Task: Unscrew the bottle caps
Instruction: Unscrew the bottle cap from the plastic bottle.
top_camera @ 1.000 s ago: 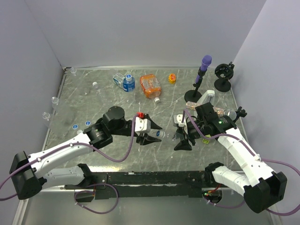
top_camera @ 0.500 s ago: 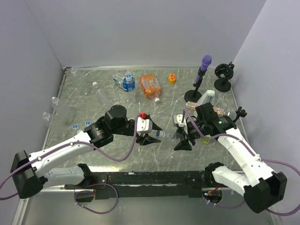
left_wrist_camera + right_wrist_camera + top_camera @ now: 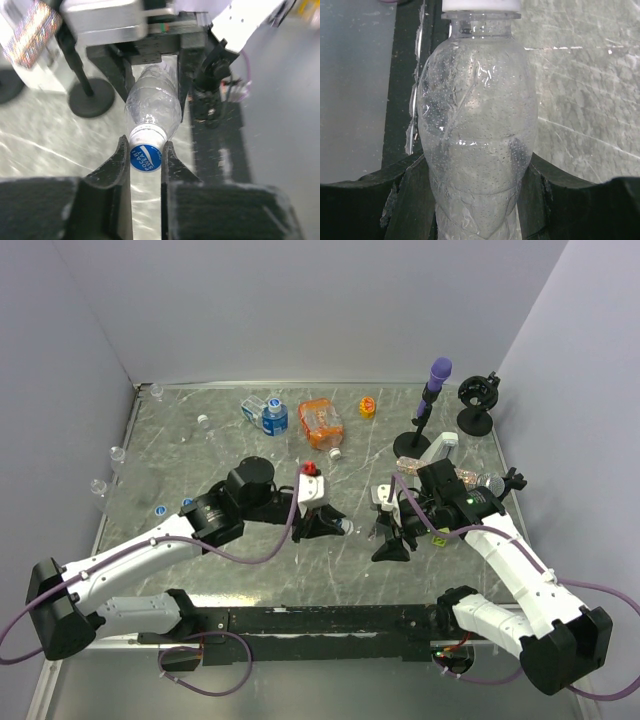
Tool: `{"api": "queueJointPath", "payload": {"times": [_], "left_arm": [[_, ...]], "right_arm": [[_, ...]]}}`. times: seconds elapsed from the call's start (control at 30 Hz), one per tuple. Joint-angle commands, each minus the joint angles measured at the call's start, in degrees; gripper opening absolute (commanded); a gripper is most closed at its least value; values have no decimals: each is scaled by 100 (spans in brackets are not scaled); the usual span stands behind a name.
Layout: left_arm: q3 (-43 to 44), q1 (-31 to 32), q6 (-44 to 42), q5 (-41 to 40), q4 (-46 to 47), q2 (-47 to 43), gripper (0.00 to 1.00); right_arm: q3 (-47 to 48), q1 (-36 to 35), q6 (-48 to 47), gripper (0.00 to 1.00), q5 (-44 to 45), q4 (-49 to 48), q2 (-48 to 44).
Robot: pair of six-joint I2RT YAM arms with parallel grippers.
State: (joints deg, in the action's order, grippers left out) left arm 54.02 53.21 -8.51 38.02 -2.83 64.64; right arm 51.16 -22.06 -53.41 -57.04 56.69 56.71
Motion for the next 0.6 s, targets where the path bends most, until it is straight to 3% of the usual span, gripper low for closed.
{"api": "queueJointPath", "payload": {"times": [0.0,0.27,0.37,0.57], "left_arm": [[495,23,2304,-416,-427,22,1],[689,-39,6156,-962,-1669,84,1],[540,-48,7159,-1427,-1624,-135,1],[610,-56,8215,-2254,-2107,-321,1]], "right_arm": [[-9,27,-73,17,-159,-202,-116],[35,27,-91,17,-194,-193,-37],[44,27,-100,17,-203,-184,-20],[-9,18,-73,17,-176,-211,-107]]}}
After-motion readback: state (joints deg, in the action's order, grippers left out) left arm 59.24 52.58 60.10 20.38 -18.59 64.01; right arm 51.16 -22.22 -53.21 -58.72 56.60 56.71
